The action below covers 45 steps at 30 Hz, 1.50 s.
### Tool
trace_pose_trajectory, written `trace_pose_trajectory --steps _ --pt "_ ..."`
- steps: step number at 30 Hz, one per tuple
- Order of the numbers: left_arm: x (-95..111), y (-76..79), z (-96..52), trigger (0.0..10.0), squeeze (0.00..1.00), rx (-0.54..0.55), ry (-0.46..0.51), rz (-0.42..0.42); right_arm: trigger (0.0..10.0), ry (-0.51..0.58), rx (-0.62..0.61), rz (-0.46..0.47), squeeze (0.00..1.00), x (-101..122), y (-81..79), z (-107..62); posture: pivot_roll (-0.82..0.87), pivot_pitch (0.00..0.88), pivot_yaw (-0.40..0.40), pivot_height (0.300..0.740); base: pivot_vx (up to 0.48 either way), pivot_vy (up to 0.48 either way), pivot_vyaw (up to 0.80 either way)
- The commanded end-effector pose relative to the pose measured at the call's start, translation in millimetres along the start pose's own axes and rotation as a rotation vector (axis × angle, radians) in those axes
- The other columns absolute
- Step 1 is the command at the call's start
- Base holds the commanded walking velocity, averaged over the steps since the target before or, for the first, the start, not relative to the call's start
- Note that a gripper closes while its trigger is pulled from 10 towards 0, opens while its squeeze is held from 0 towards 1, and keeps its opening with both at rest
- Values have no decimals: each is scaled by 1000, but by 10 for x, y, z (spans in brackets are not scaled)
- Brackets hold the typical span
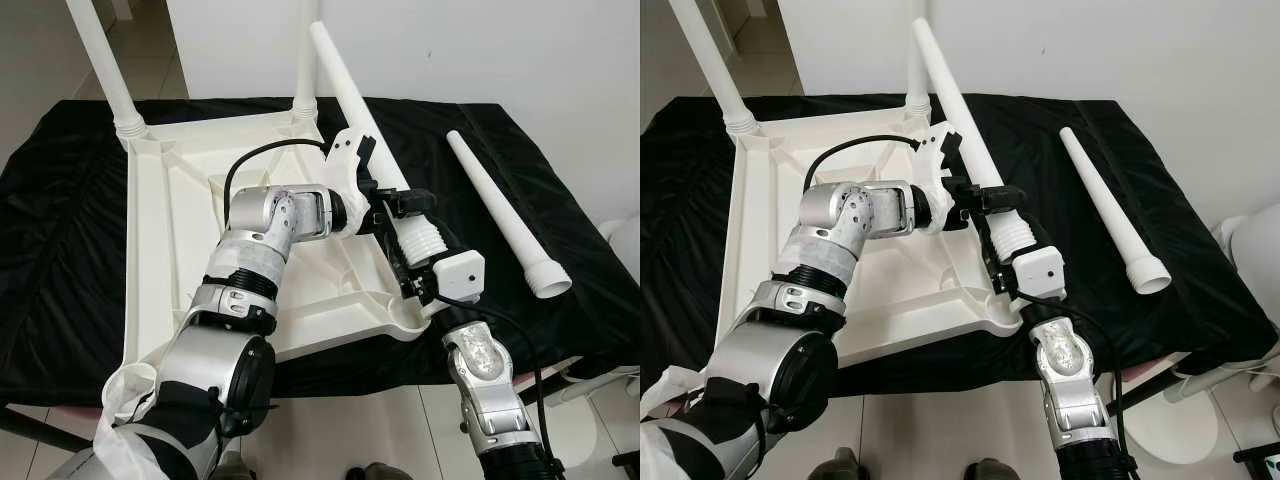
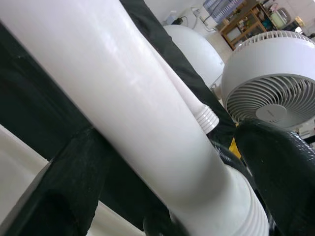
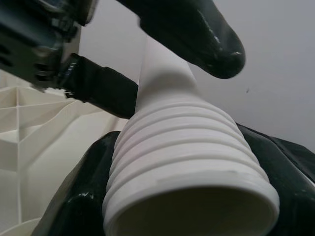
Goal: Building children table
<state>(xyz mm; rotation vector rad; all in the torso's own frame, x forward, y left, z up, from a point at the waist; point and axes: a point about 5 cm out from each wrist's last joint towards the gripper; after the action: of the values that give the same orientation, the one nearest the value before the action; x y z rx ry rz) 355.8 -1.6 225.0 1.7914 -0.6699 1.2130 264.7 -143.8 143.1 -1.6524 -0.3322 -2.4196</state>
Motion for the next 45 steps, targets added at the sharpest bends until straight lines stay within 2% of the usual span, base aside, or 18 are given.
trace_pose_trajectory --steps 1,5,7,9,13,21,22,23,24,37,38,39,40,45 --pt "83 -10 40 10000 0 14 10 -3 10000 13 38 -4 0 23 -93 -35 -8 0 -21 740 0 0 0" --pt "209 -71 41 10000 0 53 28 -15 10000 -14 66 -5 0 -20 -165 -130 -5 1 -21 740 0 0 0" --pt "209 -71 41 10000 0 53 28 -15 10000 -14 66 -5 0 -20 -165 -130 -5 1 -21 740 0 0 0" --pt "356 -169 -5 10000 0 116 56 -21 10000 -30 87 -9 0 -45 -215 -244 -8 3 -12 740 0 0 0" --pt "460 -268 -68 10000 0 181 78 -28 10000 -41 95 -23 0 -56 -236 -322 -12 3 -4 740 0 0 0" --pt "579 -365 -174 10000 0 222 121 -49 10000 -57 89 -35 0 -73 -252 -402 -13 5 4 740 0 0 0" --pt "595 -384 -199 7765 0 225 130 -52 10000 -61 85 -36 0 -79 -255 -413 -13 6 6 740 0 0 0" --pt "595 -384 -199 7765 0 225 130 -52 10000 -61 85 -36 0 -79 -255 -413 -13 6 6 740 0 0 0" --pt "583 -394 -208 0 0 212 136 -66 10000 -61 79 -35 0 -79 -262 -406 -12 6 4 740 0 0 0" --pt "566 -429 -209 0 0 207 152 -119 10000 -58 92 -29 0 -72 -281 -397 -5 7 -10 740 0 0 0" --pt "566 -430 -208 0 0 205 156 -129 10000 -62 94 -23 863 -78 -272 -394 -4 7 -11 740 0 0 0" --pt "566 -430 -208 0 0 205 156 -129 10000 -62 94 -23 863 -78 -272 -394 -4 7 -11 740 0 0 0" --pt "566 -429 -206 0 0 201 160 -140 10000 -65 101 -9 1000 -79 -272 -393 -6 7 -12 740 0 0 0" --pt "607 -414 -203 0 0 189 188 -178 10000 -51 71 22 1000 -53 -257 -376 -8 9 -11 740 0 0 0"
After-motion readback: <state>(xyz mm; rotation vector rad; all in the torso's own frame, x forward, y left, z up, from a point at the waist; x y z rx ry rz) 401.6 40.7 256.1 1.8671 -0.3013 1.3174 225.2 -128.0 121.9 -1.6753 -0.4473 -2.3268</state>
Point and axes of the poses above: a point about 5 cm out from each wrist's last joint towards the gripper, its own z axis pointing out of the wrist towards the gripper, its own x axis along the axis of the wrist's last joint, y = z × x, and after that the axes turned 13 degrees about z, right-handed
